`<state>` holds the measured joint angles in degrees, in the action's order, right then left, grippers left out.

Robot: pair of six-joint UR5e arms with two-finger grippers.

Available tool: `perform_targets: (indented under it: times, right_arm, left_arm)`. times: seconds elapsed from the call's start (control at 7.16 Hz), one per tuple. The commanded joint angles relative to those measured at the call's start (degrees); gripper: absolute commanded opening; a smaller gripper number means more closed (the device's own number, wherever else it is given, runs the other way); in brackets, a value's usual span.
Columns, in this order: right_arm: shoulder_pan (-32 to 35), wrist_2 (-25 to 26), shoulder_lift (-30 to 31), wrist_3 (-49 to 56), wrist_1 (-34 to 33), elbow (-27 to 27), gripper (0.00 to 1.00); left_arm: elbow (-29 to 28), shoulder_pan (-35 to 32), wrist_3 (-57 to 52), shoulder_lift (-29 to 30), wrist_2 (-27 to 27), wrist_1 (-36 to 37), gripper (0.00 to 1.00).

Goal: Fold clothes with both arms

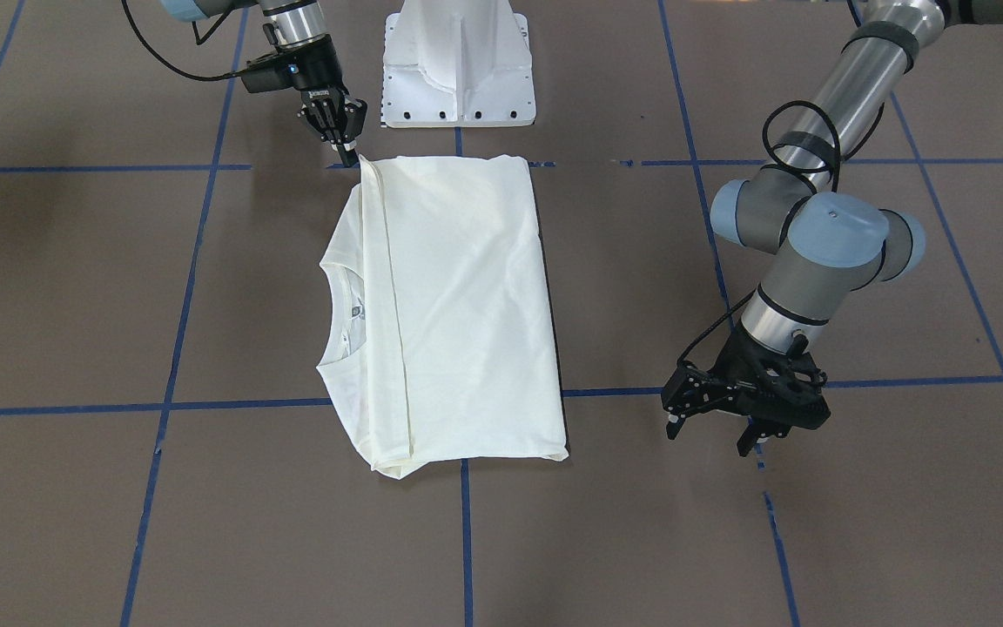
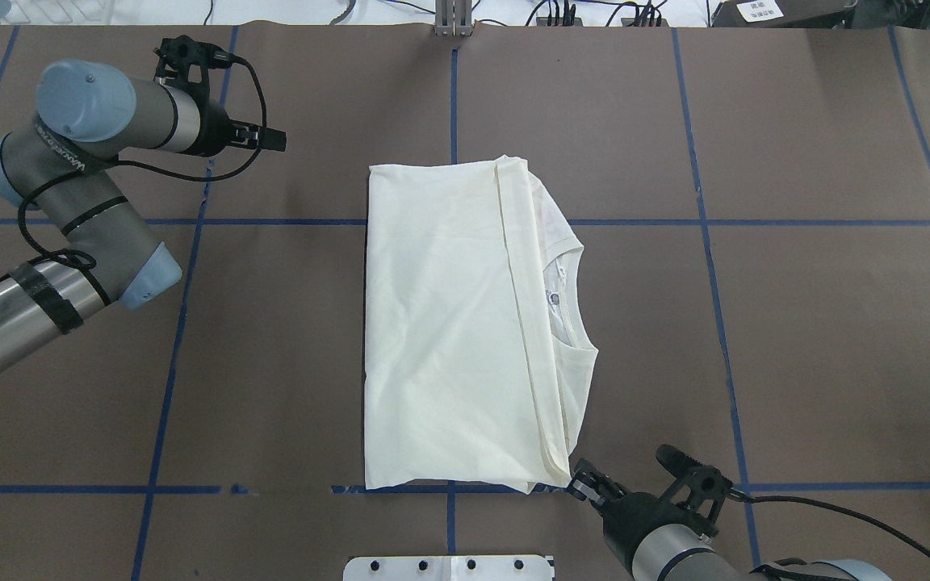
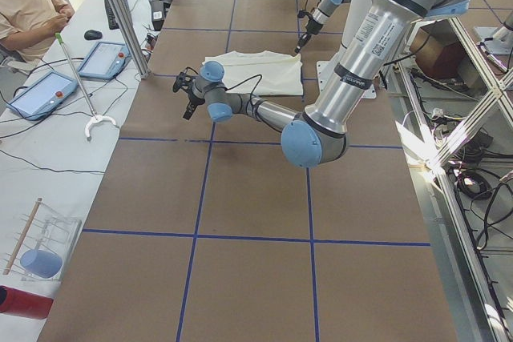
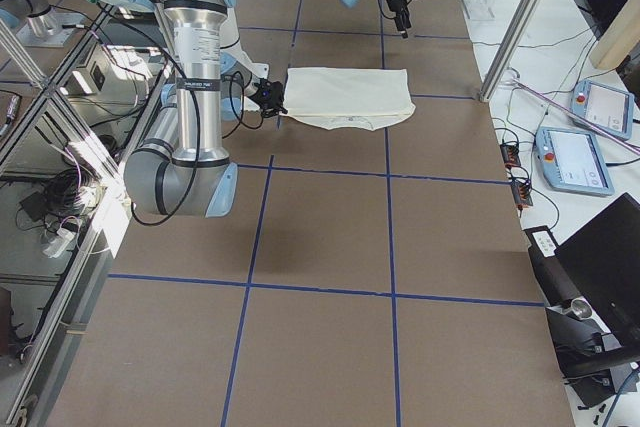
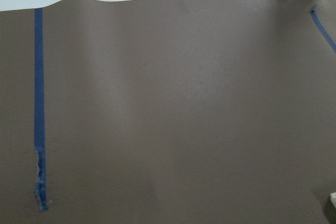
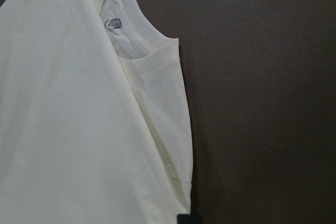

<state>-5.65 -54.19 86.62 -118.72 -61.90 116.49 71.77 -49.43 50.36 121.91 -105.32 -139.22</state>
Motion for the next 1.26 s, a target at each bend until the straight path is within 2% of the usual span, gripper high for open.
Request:
perform_targets:
  times: [0.0,0.14,0.42,0.7,1.12]
  right_arm:
    - [-0.42,-0.21,-0.13,8.16,-0.49,-0.03,0.86]
    - [-0.24,-0.13,-0.13,14.94,-0.50,-0.03,0.90]
    - [0.02,0.05,-0.48,27.78,-0.50,0.14,0.85]
    - [-0.06,0.31,-2.15,30.46,-0.50,-0.12,0.82]
    - [-0.68,2.24,-2.07,32.93,-0.50,-1.87,0.65]
  left_arm:
    - [-0.05,0.03,0.00,0.00,0.03,0.00,1.00]
    - [0.04,0.38,0.35,0.00,0.12,0.00,1.00]
    - [0.04,0.47,0.97,0.00,0.12,0.00,1.00]
    - [-0.05,0.47,0.97,-0.09,0.12,0.00,1.00]
    - [-0.13,0.47,1.06,-0.09,0.12,0.00,1.00]
